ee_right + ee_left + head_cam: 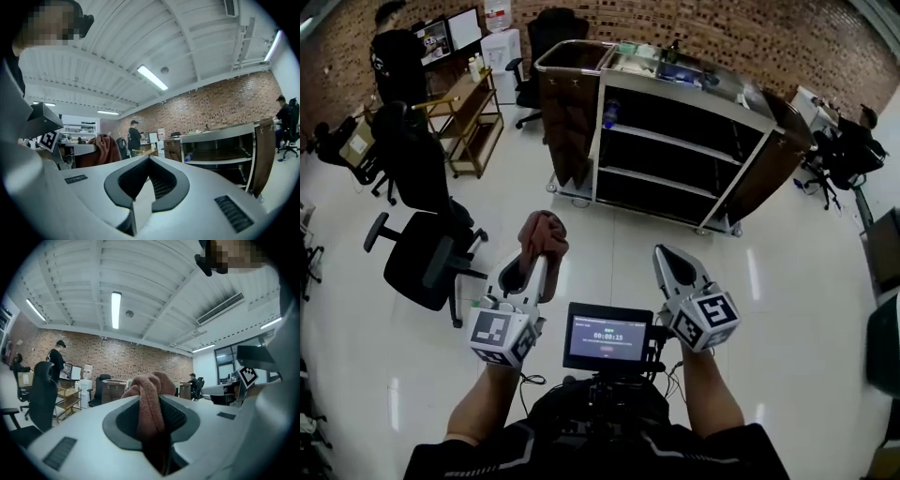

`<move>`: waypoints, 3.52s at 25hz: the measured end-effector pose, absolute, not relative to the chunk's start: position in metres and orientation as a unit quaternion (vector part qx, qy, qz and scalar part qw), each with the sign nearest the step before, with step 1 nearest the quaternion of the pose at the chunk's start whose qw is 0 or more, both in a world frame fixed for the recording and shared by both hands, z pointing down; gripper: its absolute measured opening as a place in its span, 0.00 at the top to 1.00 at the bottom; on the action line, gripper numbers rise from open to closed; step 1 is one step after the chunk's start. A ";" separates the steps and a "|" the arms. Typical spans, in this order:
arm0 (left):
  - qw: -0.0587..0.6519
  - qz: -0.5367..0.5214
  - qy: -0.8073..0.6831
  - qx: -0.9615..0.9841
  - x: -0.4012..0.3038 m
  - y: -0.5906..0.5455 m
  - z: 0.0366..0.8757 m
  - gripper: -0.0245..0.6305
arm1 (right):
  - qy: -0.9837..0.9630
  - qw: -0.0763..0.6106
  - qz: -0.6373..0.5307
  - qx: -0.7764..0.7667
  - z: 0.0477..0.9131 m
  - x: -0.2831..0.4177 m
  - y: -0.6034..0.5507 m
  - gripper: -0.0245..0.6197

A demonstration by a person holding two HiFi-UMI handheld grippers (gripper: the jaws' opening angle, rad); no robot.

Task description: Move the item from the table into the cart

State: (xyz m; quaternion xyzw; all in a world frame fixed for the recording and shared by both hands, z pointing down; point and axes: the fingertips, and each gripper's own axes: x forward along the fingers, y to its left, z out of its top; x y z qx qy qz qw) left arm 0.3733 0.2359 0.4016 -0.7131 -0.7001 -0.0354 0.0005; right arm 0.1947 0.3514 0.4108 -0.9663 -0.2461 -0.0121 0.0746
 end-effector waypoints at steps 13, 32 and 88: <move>-0.020 -0.036 -0.785 -0.618 0.283 0.671 0.379 0.82 | -0.330 0.060 0.002 -0.942 0.398 0.105 0.735 0.96; -0.045 -0.045 -0.872 -0.485 0.286 1.176 0.310 0.82 | -0.419 0.007 -0.002 -0.908 0.341 0.128 1.197 0.96; 0.180 -0.270 -0.775 -0.542 0.054 2.228 0.456 0.81 | -0.380 0.153 -0.270 -0.871 0.444 0.000 2.250 0.96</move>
